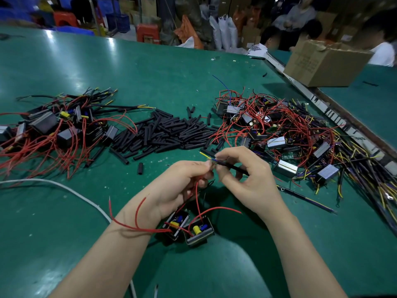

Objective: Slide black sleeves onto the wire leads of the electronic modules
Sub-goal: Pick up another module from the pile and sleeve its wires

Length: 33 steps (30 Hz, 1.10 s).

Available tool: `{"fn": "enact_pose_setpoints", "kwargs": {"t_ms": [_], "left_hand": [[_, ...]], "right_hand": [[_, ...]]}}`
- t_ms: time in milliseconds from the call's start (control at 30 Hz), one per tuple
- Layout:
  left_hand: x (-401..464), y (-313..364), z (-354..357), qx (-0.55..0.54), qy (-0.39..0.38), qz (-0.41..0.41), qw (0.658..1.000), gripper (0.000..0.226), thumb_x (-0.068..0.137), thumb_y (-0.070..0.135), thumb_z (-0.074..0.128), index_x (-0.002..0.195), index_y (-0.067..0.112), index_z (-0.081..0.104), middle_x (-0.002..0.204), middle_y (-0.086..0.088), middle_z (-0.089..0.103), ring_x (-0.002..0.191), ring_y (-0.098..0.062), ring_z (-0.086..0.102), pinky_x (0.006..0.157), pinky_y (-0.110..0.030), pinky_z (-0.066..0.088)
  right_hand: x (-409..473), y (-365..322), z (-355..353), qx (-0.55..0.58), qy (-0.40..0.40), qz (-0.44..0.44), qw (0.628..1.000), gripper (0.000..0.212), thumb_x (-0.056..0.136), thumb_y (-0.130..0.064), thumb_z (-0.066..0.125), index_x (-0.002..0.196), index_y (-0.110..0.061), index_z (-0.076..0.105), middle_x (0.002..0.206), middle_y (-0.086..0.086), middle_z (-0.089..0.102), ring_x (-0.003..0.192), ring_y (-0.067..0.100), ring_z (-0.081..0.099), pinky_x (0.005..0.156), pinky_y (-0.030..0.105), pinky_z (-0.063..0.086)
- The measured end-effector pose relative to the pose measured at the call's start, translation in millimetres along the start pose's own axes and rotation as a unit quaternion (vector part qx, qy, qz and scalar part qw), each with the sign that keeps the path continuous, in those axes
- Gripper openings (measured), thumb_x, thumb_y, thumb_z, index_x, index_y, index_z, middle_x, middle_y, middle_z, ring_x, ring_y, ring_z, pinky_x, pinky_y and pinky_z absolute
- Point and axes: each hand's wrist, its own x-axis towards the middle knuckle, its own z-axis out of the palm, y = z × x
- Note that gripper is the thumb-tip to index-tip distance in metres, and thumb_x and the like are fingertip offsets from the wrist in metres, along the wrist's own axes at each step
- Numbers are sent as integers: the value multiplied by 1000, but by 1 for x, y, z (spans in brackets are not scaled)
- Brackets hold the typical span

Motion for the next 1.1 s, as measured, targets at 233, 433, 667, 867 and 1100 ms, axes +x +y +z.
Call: {"fn": "enact_pose_setpoints", "kwargs": {"t_ms": [233, 433, 667, 867, 1100], "left_hand": [[0, 2, -6, -29, 35, -99, 994, 9, 91, 21, 53, 84, 21, 58, 58, 12, 51, 42, 2, 40, 36, -8, 25], [2, 3, -10, -85, 12, -149, 985, 2, 83, 19, 57, 83, 19, 59, 59, 10, 49, 41, 2, 40, 34, -9, 26], [1, 5, -11, -67, 51, -130, 988, 3, 78, 16, 64, 79, 13, 64, 58, 6, 52, 40, 1, 41, 29, -8, 19], [-1, 0, -9, 97, 98, 16, 990, 11, 84, 21, 67, 76, 14, 71, 56, 8, 54, 43, -1, 38, 34, -11, 23], [-1, -1, -3, 71, 99, 108, 987, 24, 88, 14, 63, 75, 27, 78, 66, 7, 65, 62, -1, 53, 59, -11, 43]], "right_hand": [[2, 6, -1, -25, -16, -34, 999, 13, 83, -2, 70, 95, -6, 74, 92, 7, 67, 85, 15, 63, 79, 26, 50], [1, 7, 0, -58, -15, -49, 997, 12, 82, -5, 72, 94, -6, 75, 88, 7, 66, 81, 18, 63, 76, 23, 48], [-1, 8, 3, -92, 1, -63, 994, 12, 83, -17, 71, 91, -9, 76, 83, 4, 64, 75, 18, 60, 67, 29, 49], [-1, 10, 3, -29, 7, -20, 999, 12, 85, -21, 71, 85, -9, 68, 77, -3, 61, 69, 10, 55, 65, 20, 44], [-1, 6, 7, 20, 51, 73, 996, 17, 84, -35, 67, 96, -29, 58, 63, -13, 52, 61, 5, 50, 60, 17, 40]]}}
